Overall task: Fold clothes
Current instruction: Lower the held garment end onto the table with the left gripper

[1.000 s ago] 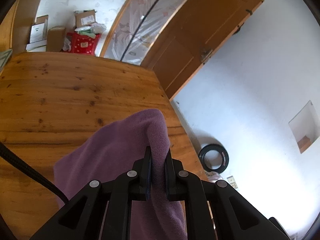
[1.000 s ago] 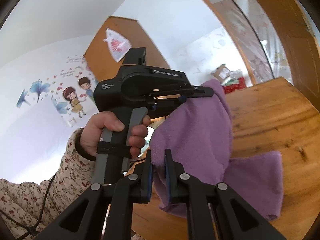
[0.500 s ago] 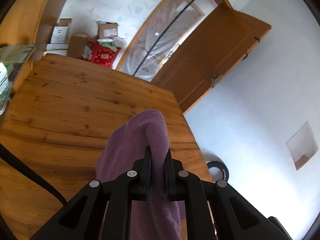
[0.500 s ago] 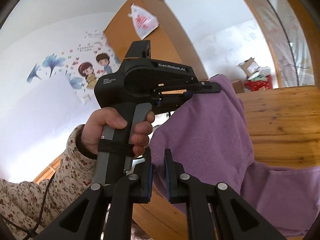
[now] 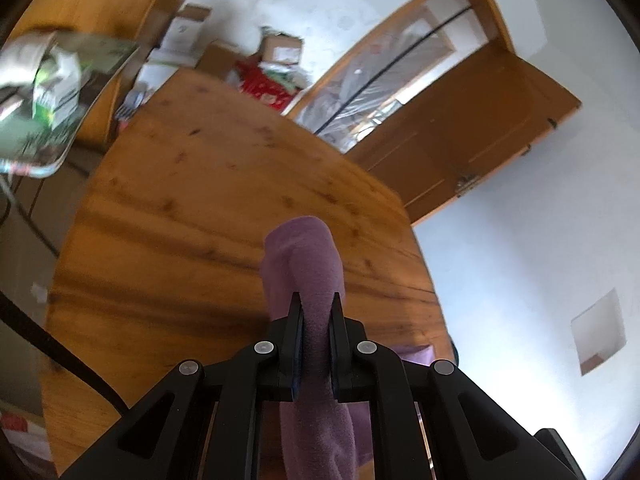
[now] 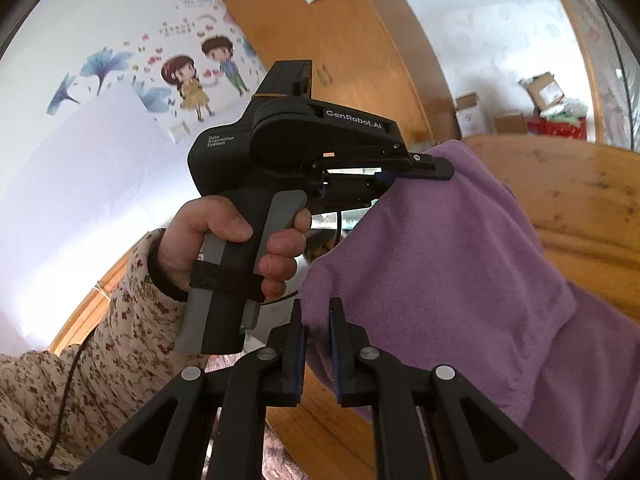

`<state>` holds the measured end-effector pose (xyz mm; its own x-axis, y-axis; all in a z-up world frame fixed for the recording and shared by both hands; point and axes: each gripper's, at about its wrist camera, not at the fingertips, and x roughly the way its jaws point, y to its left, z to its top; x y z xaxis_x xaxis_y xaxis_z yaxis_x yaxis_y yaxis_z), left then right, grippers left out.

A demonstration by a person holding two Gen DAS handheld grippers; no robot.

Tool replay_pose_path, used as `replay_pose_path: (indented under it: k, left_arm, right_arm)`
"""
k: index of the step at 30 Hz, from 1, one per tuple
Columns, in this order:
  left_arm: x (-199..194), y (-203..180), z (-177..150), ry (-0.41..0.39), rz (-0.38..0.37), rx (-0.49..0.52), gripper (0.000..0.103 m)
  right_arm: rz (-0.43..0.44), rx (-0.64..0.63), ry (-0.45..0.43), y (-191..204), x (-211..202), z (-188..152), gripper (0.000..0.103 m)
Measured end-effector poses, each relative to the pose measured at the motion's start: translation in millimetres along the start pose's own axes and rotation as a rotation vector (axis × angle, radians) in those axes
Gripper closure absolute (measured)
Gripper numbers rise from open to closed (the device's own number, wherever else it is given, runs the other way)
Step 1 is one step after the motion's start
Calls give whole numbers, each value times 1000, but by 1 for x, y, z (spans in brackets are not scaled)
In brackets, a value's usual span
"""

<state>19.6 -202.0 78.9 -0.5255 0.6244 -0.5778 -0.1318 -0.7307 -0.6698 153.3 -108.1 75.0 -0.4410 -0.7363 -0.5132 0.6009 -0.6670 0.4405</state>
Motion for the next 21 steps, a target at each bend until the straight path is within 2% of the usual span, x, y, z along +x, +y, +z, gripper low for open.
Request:
replay_pose_path:
  k: [7, 15, 18, 21]
  left_arm:
    - [16, 66, -5, 48, 15, -105, 93]
    - [28, 92, -8, 77, 38, -128, 93]
    - [27, 95, -9, 69, 49, -126, 77]
    - [22, 100, -9, 45, 56, -142, 73]
  right_arm:
    - [12, 25, 102, -8, 45, -6, 92]
    - [33, 41, 183, -15, 78, -17, 91]
    - [33, 57, 198, -18, 80, -20, 90]
    - [22, 64, 209, -19, 82, -23, 89]
